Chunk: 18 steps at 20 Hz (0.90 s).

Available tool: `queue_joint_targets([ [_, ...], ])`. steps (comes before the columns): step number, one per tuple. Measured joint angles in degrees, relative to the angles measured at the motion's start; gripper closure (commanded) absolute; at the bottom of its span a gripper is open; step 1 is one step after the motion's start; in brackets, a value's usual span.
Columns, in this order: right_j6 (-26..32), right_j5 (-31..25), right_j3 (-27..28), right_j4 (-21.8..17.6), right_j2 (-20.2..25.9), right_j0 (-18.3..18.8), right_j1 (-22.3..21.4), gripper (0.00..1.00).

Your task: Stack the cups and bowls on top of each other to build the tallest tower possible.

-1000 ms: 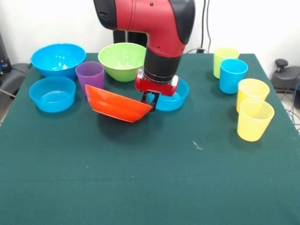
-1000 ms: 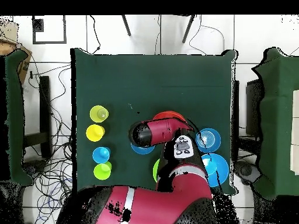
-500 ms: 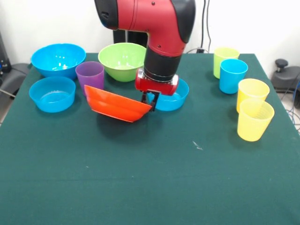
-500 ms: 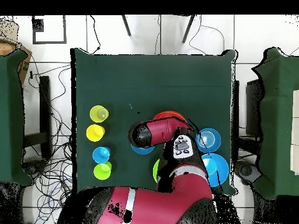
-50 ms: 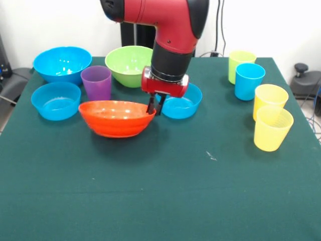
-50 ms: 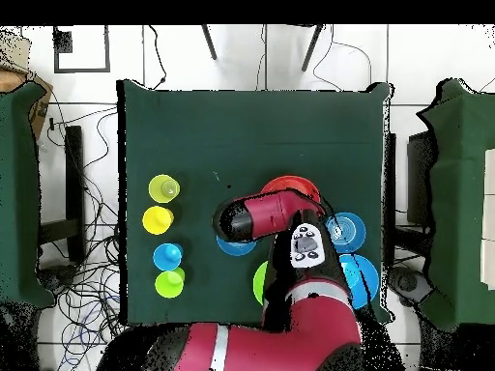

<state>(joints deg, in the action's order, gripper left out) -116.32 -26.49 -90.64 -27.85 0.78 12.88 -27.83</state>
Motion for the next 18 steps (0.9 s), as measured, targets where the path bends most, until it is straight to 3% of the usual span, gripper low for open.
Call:
queue_joint_targets([
  [10, 0.05, -6.74, -3.65, -0.02, 3.45, 4.61, -9.22, 1.00],
  [18, 0.05, -9.15, -7.52, -0.17, 3.96, 3.70, -16.06, 1.00],
])
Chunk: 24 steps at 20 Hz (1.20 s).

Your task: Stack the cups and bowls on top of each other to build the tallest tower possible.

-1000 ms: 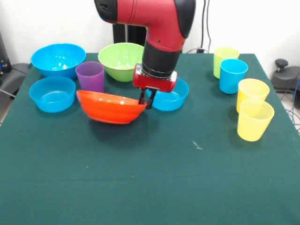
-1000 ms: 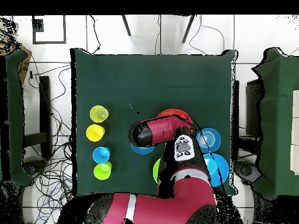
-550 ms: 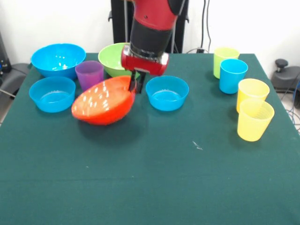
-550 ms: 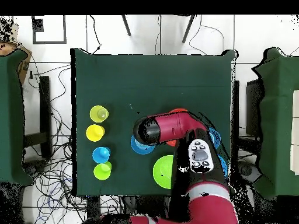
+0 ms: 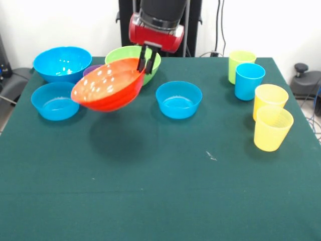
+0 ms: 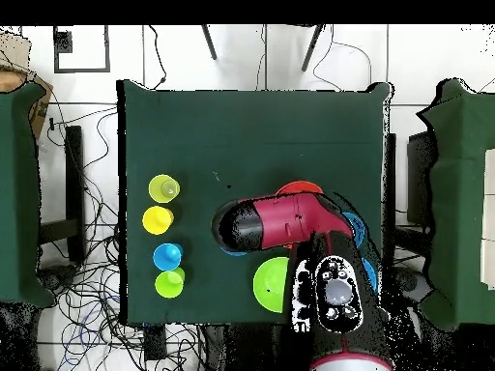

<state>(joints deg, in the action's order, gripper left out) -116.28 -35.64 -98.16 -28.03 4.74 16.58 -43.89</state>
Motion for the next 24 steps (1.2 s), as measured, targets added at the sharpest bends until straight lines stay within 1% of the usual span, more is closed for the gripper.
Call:
queue_joint_targets([
  [5, 0.00, -1.52, -1.09, -0.02, 0.09, -1.28, -1.82, 1.00],
  [8, 0.00, -1.92, -1.14, -0.90, 0.09, -2.80, -2.44, 1.00],
  [16, 0.00, -1.92, -1.17, -3.53, -0.09, -6.06, -2.63, 1.00],
  [24, 0.00, -1.92, -1.20, -4.65, -1.63, -9.18, -2.64, 1.00],
])
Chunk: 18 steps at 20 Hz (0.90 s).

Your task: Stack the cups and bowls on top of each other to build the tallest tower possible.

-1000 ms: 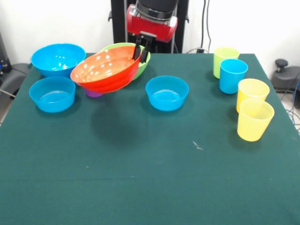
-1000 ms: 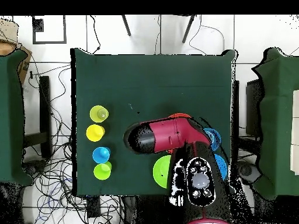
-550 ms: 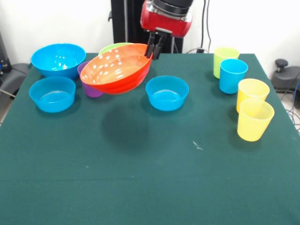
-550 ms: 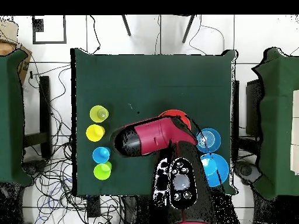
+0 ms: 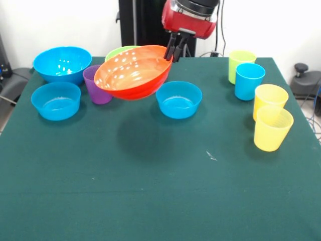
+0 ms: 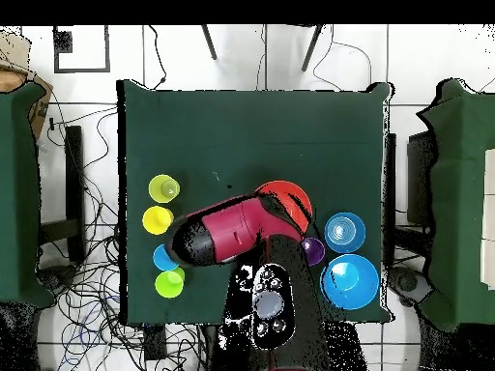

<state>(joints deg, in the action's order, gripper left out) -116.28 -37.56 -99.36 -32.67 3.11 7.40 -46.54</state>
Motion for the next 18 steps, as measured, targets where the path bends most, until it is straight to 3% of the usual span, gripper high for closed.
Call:
queue_joint_targets([
  [9, -0.02, 0.01, 0.10, -4.50, -5.23, -8.03, 1.13, 1.00],
  [12, -0.03, 0.02, 0.55, -6.74, -8.09, -12.09, 3.23, 1.00],
  [18, -0.08, 0.05, 1.31, -7.90, -11.46, -15.94, 7.44, 1.00],
])
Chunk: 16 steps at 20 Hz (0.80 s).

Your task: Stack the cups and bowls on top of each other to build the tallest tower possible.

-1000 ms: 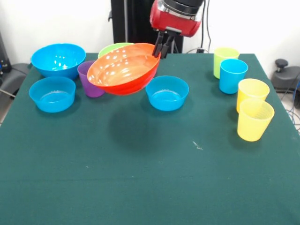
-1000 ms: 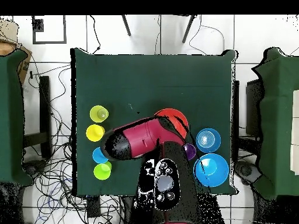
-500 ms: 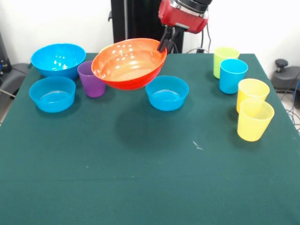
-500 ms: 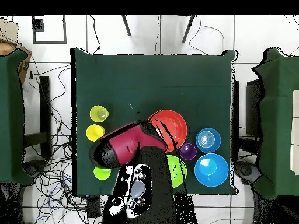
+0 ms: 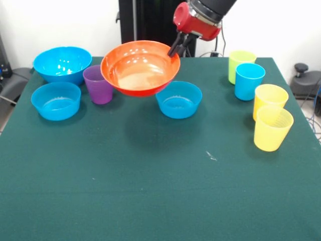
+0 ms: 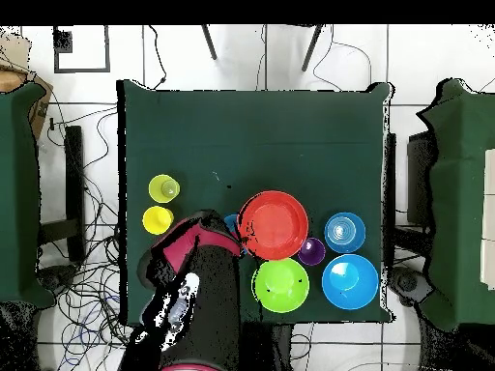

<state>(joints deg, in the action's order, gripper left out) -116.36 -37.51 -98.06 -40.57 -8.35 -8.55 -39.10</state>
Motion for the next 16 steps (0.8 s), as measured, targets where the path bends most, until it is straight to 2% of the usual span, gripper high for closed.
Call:
queue_joint_targets([
  [7, 0.00, 0.04, 0.69, 0.02, -4.30, -2.75, 5.71, 1.00],
  [16, 0.00, 1.67, 0.69, 0.11, -6.69, -3.46, 7.54, 1.00],
])
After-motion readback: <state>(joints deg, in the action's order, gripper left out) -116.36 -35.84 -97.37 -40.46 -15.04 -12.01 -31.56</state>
